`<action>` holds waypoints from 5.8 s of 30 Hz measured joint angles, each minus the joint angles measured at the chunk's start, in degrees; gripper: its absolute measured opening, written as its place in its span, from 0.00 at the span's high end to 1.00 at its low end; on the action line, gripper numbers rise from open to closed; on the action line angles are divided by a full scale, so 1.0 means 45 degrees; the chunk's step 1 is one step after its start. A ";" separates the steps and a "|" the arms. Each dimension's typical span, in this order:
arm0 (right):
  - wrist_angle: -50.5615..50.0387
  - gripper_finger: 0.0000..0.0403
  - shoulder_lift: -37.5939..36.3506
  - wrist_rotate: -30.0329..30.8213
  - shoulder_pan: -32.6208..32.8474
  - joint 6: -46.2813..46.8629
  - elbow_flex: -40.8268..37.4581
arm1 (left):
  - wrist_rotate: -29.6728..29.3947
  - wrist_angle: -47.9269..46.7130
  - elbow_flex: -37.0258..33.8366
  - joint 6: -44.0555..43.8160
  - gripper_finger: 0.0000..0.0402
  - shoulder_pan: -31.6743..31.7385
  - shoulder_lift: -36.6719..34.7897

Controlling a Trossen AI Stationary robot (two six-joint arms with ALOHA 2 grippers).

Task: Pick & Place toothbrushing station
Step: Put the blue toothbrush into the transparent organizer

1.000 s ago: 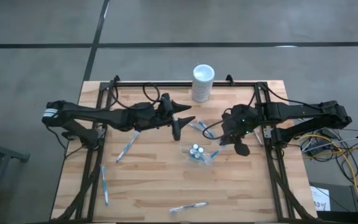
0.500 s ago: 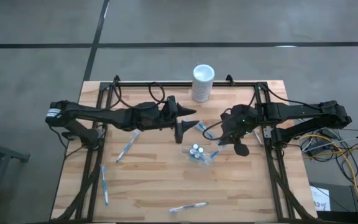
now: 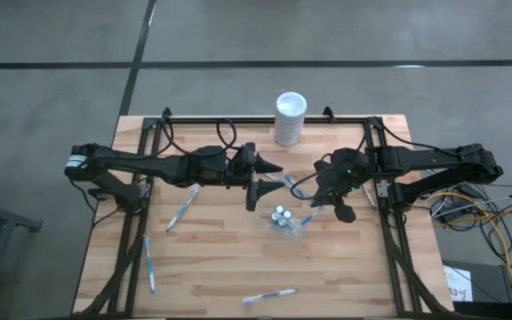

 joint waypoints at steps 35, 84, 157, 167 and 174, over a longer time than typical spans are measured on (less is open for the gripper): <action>0.1395 0.93 0.1020 -0.0529 0.0080 -0.0195 0.0071 | 0.0051 0.1842 -0.0013 0.0277 0.43 0.0053 0.0636; 0.1429 0.93 0.1025 -0.0619 0.0073 0.1602 0.0335 | 0.0017 0.1862 -0.0013 0.0161 0.93 0.0087 0.0620; 0.1439 0.59 0.1035 0.1620 0.0073 0.3567 0.0335 | -0.0128 0.1853 -0.0013 0.0223 0.92 0.0194 0.0620; 0.1439 0.66 0.1035 0.1624 0.0073 0.3325 0.0333 | -0.0128 0.1857 -0.0013 0.0116 0.91 0.0194 0.0620; 0.1444 0.67 0.1035 0.1623 0.0073 0.3255 0.0333 | -0.0128 0.1858 -0.0014 0.0086 0.90 0.0189 0.0620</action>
